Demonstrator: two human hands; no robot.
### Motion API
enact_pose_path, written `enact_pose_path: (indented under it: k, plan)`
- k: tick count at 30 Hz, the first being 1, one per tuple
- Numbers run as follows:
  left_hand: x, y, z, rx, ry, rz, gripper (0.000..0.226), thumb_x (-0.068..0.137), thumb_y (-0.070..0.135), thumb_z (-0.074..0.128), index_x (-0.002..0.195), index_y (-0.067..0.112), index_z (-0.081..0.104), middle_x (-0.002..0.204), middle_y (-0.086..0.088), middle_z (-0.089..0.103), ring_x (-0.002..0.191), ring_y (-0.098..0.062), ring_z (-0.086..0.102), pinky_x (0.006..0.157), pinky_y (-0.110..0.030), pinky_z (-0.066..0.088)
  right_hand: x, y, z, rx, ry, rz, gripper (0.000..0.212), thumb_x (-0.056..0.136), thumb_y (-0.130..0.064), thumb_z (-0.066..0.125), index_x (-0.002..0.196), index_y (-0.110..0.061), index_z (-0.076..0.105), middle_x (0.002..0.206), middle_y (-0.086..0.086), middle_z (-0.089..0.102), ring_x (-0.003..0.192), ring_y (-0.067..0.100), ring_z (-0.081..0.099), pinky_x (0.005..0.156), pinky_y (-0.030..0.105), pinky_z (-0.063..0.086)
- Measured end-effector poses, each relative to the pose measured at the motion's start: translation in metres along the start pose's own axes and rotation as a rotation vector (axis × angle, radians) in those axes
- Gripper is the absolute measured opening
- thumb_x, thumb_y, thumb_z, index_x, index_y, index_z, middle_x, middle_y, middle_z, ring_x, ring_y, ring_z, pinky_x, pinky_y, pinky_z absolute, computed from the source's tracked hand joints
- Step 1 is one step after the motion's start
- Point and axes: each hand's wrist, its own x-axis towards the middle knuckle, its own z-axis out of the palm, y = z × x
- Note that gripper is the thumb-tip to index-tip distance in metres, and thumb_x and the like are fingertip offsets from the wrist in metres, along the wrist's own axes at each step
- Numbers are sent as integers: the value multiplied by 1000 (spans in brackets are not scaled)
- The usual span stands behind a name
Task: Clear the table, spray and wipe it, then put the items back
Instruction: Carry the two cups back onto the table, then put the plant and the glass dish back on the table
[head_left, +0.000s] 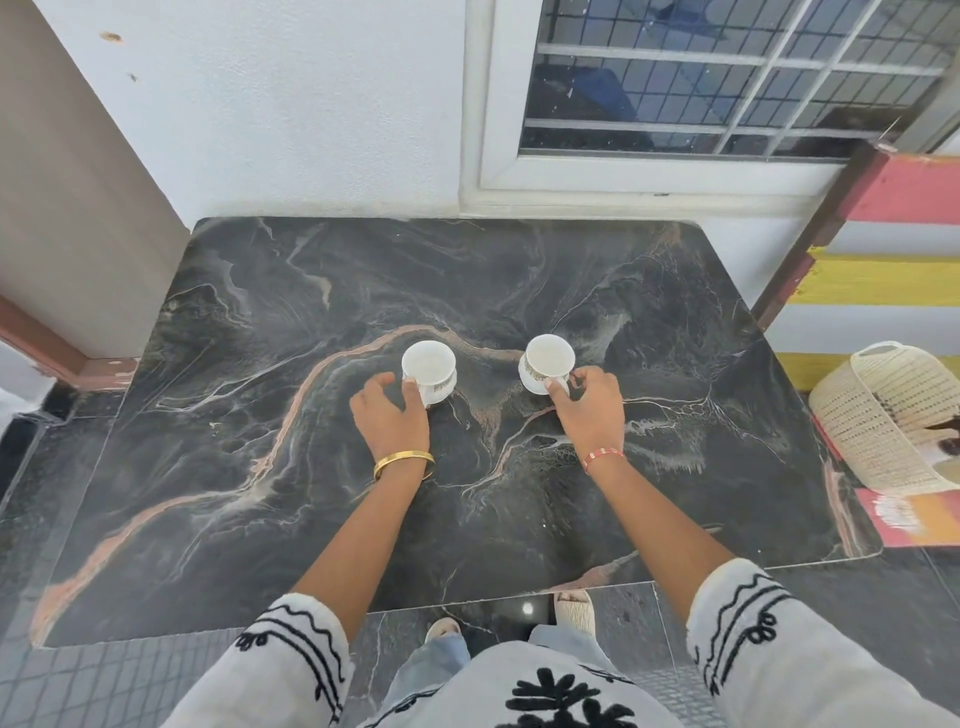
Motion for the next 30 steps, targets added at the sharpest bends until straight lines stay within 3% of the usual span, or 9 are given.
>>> enact_pose_path:
  k: [3, 10, 13, 15, 19, 26, 30]
  plan:
    - [-11, 5, 5, 25, -31, 212, 30, 86, 16, 53, 115, 5, 53, 121, -17, 51, 118, -27, 39, 100, -30, 29, -7, 3, -6, -112, 22, -81, 46, 87, -34, 60, 121, -5, 53, 121, 14, 50, 113, 30, 46, 96, 37, 39]
    - [-65, 21, 43, 7, -267, 557, 28, 86, 14, 48, 112, 6, 53, 114, -12, 55, 113, -28, 46, 104, -34, 30, -17, 35, -37, -308, 31, -187, 52, 93, -34, 50, 135, -5, 44, 142, 14, 43, 134, 27, 35, 112, 34, 24]
    - [-96, 30, 66, 5, -360, 590, 28, 84, 15, 47, 111, 9, 54, 114, -8, 56, 110, -27, 47, 105, -51, 34, -17, 61, -64, -348, 49, -164, 52, 95, -36, 47, 137, -6, 42, 145, 13, 41, 137, 26, 32, 114, 33, 19]
    - [-124, 39, 87, -15, -416, 620, 28, 85, 18, 46, 111, 10, 55, 112, -7, 56, 108, -26, 49, 100, -51, 40, -16, 85, -89, -357, 76, -142, 51, 95, -36, 46, 137, -7, 43, 145, 12, 42, 137, 25, 32, 115, 33, 18]
    - [-176, 50, 127, -11, -530, 670, 27, 87, 16, 46, 112, 9, 55, 112, -7, 57, 113, -26, 48, 102, -51, 36, -15, 129, -135, -362, 117, -99, 49, 95, -34, 46, 136, -7, 44, 143, 12, 45, 135, 26, 35, 114, 35, 22]
    - [-288, 71, 224, -26, -640, 640, 25, 90, 15, 48, 114, 11, 54, 113, 3, 53, 114, -19, 49, 105, -42, 37, -1, 225, -235, -371, 178, -96, 44, 92, -27, 54, 128, -2, 52, 133, 15, 54, 128, 30, 44, 110, 40, 31]
    - [-345, 88, 277, -48, -686, 604, 26, 90, 14, 49, 115, 10, 54, 115, -3, 53, 113, -18, 49, 102, -29, 37, 9, 276, -290, -353, 187, -106, 41, 90, -22, 56, 125, 0, 55, 129, 17, 56, 123, 33, 48, 107, 44, 34]
